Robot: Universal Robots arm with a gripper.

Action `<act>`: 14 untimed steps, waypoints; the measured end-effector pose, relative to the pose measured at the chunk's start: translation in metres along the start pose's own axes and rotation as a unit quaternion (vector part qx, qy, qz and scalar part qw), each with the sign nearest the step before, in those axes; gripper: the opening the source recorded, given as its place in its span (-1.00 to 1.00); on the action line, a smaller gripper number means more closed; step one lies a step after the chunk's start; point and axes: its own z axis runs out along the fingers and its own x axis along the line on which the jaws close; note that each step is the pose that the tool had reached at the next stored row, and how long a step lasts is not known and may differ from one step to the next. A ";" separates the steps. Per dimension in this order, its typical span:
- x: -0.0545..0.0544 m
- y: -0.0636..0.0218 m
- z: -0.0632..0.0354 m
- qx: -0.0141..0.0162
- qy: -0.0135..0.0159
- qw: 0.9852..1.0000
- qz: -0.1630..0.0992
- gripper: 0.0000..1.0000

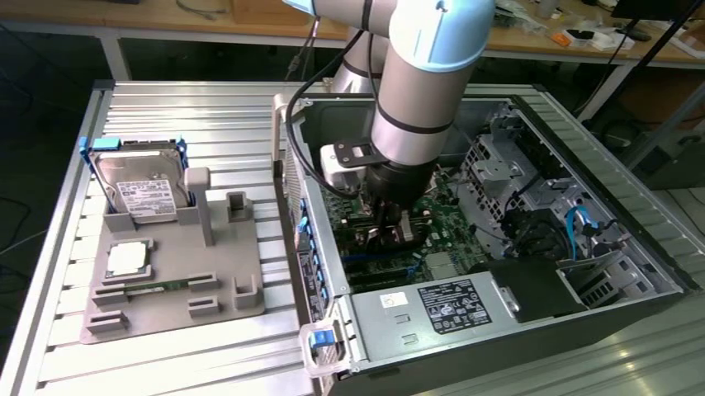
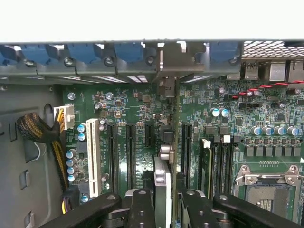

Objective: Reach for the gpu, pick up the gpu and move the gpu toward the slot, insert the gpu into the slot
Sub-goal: 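Insert the gpu into the slot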

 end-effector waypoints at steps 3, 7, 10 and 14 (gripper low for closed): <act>0.001 -0.0001 0.0000 0.000 0.000 1.000 0.000 -0.47; 0.001 -0.0001 0.0000 0.000 0.000 1.000 0.000 -0.47; 0.001 -0.0001 0.0000 0.000 0.000 1.000 0.000 -0.47; 0.001 -0.0002 0.0002 0.000 0.000 1.000 0.000 -0.47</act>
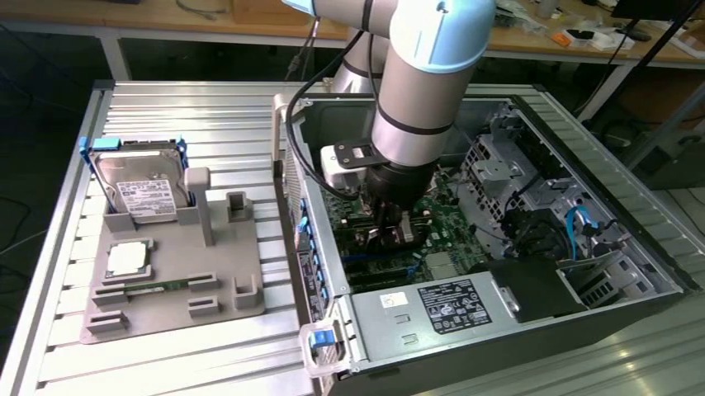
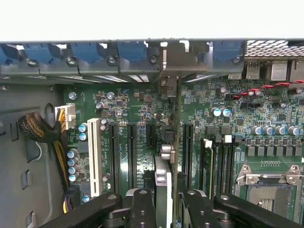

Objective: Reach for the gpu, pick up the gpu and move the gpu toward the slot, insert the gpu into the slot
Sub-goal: 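Insert the gpu into the slot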

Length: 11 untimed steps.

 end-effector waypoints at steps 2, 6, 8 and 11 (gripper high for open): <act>-0.001 0.0001 0.0000 0.000 0.000 1.000 0.000 -0.47; -0.002 0.0001 0.0001 0.000 0.000 1.000 -0.002 -0.47; -0.003 0.0001 0.0002 0.000 0.000 1.000 -0.002 -0.47; -0.004 0.0001 0.0006 0.000 0.000 1.000 -0.003 -0.47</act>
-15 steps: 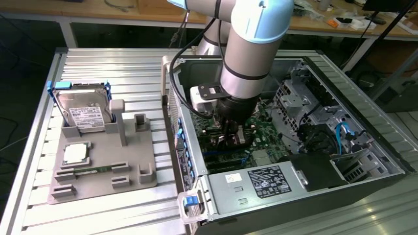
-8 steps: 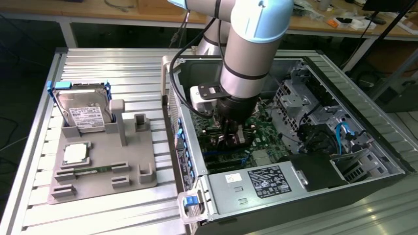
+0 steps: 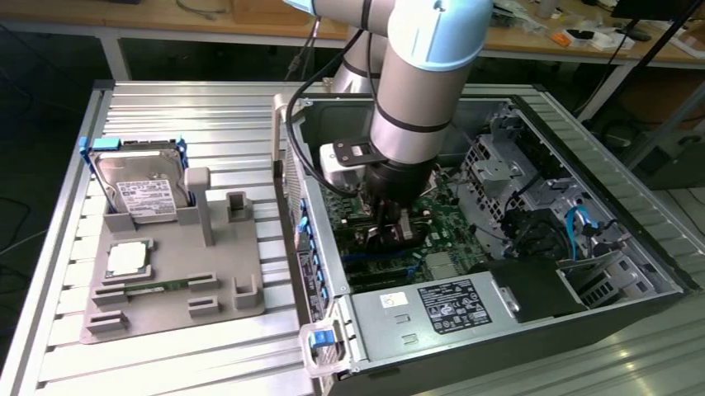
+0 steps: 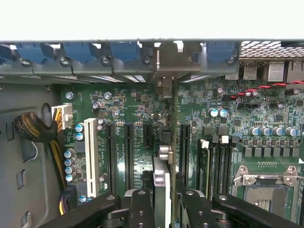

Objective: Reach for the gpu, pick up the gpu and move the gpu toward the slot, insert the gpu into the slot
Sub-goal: 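Insert the gpu into the slot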

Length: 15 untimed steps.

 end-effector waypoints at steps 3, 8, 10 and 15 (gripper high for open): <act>-0.001 0.0000 0.0006 0.000 0.000 1.000 -0.001 -0.47; -0.001 0.0002 0.0016 0.000 0.000 1.000 -0.001 -0.47; -0.001 0.0002 0.0020 0.000 0.000 1.000 -0.001 -0.47; -0.001 0.0008 0.0037 0.000 -0.001 1.000 -0.001 -0.47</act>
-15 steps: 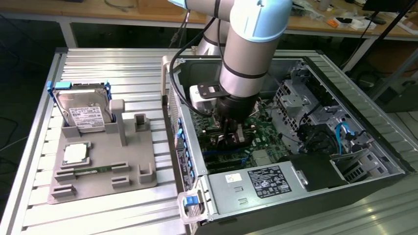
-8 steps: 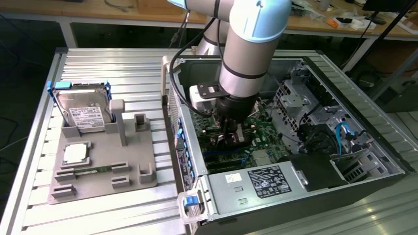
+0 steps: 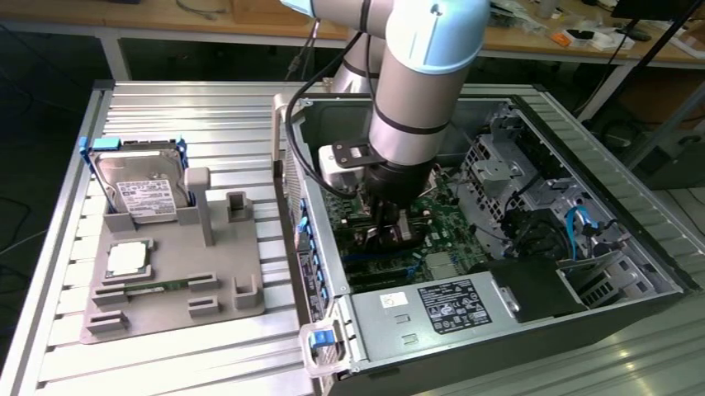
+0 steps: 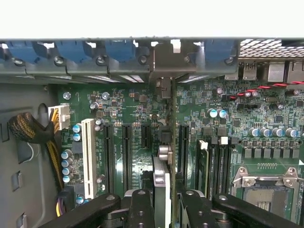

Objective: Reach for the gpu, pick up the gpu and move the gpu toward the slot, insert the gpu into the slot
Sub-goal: 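Insert the gpu into the slot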

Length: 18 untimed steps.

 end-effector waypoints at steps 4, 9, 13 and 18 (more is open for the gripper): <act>0.000 0.0006 0.0015 0.000 0.000 1.000 0.000 -0.47; 0.000 0.0013 0.0028 0.000 0.000 1.000 0.000 -0.47; 0.000 0.0017 0.0038 0.000 0.000 1.000 0.000 -0.47; 0.000 0.0019 0.0062 0.000 0.000 1.000 0.000 -0.47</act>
